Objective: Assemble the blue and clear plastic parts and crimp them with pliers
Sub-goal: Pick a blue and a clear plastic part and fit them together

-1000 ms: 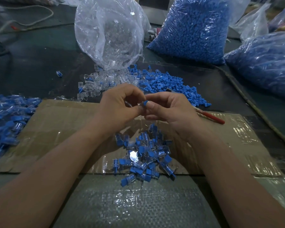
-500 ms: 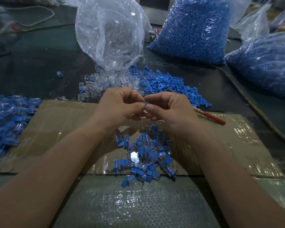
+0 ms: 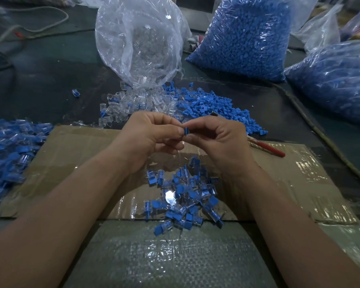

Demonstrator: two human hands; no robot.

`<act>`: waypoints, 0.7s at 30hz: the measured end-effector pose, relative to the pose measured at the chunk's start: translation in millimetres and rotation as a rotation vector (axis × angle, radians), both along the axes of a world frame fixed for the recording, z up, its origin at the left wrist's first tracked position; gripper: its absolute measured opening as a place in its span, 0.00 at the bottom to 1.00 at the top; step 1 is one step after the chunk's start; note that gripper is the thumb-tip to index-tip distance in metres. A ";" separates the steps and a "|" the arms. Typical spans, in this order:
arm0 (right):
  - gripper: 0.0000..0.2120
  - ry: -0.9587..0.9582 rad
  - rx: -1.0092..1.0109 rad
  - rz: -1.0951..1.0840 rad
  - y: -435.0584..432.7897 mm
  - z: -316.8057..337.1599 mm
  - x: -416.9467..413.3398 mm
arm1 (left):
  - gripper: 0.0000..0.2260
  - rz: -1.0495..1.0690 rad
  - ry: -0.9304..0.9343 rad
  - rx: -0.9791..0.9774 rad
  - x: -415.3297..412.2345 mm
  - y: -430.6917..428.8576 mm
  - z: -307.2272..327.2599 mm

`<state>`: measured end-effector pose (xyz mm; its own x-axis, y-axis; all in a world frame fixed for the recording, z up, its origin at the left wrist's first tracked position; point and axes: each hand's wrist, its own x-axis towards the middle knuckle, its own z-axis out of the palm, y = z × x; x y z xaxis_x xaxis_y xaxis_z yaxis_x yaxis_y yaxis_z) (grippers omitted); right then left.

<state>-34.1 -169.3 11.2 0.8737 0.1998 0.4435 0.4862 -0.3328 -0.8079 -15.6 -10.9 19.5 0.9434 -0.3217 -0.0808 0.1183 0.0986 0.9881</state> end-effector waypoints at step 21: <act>0.14 0.044 -0.153 -0.124 -2.7 4.7 -0.8 | 0.06 0.029 0.001 -0.030 2.9 -1.4 -4.3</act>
